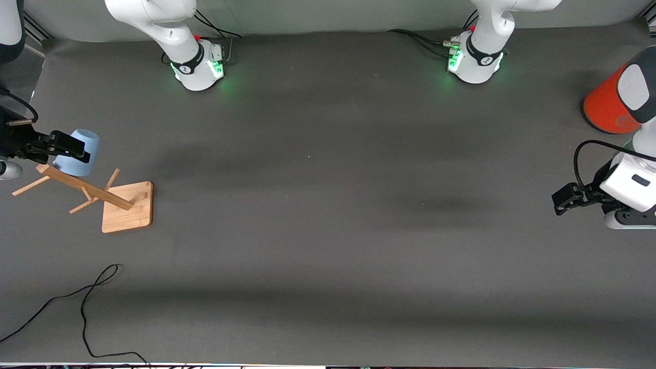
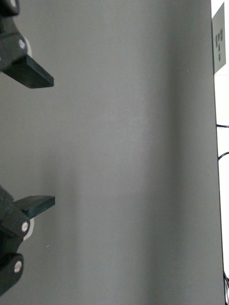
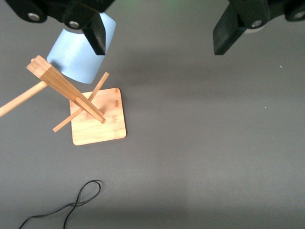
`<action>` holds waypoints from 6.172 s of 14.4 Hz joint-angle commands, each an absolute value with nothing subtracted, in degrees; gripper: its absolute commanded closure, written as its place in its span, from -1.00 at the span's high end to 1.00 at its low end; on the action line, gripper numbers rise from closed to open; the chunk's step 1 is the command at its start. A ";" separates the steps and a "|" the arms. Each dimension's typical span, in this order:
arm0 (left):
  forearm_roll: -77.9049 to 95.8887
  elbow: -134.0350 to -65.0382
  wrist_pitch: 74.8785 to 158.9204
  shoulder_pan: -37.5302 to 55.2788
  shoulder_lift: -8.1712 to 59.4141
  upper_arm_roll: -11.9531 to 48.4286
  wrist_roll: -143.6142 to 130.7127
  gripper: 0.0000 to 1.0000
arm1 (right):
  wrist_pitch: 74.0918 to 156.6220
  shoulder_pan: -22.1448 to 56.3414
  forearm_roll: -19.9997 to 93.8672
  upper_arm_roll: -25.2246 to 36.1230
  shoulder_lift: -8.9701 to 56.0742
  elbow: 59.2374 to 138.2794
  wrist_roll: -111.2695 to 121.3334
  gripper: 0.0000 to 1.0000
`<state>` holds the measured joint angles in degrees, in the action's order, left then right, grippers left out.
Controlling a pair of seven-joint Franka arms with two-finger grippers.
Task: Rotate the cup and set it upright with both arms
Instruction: 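Close the right gripper on the light blue cup on the wooden stand, then slide the blue cup off the stand peg with the right gripper, then carry the blue cup to the table middle with the right gripper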
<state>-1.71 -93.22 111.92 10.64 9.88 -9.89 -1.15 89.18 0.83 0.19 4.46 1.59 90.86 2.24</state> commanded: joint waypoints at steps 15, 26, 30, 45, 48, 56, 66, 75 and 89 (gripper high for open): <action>-2.20 -91.93 110.92 10.99 10.37 -10.02 -2.02 1.00 | 92.88 0.62 -0.88 15.82 -7.47 106.24 -21.45 1.00; -2.11 -91.93 110.92 10.99 10.37 -10.02 -2.02 1.00 | 109.24 0.97 -0.18 18.11 -7.47 121.46 -20.83 1.00; -2.11 -91.93 110.92 10.99 10.37 -10.02 -2.02 1.00 | 109.34 0.97 0.09 18.11 -7.38 121.55 -20.83 1.00; -2.02 -91.93 110.92 10.99 10.37 -10.02 -1.93 1.00 | 99.42 3.07 1.05 16.35 -15.81 120.85 -28.98 -0.37; -2.02 -91.93 110.92 10.99 10.37 -10.02 -1.93 1.00 | 94.32 7.19 1.05 16.09 -20.11 120.85 -36.79 -0.37; -2.02 -91.93 111.00 10.90 10.37 -10.02 -1.93 1.00 | 93.51 38.19 2.10 12.74 -14.28 111.04 -85.28 -0.39; -2.02 -91.93 111.01 10.90 10.37 -10.02 -1.93 1.00 | 99.84 57.03 4.66 12.31 31.59 69.39 -127.93 -0.42; -2.02 -91.93 111.00 10.99 10.37 -10.02 -1.85 1.00 | 112.14 61.95 3.87 11.16 54.56 57.39 -149.23 -0.42; -1.93 -91.85 111.01 11.07 10.37 -10.02 -1.32 1.00 | 117.69 63.98 3.78 11.25 62.67 57.48 -153.11 1.00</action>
<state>-1.70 -93.14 111.93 10.66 9.93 -9.84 -1.16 117.16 63.67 3.91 10.72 61.19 59.21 -151.45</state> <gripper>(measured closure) 0.000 0.000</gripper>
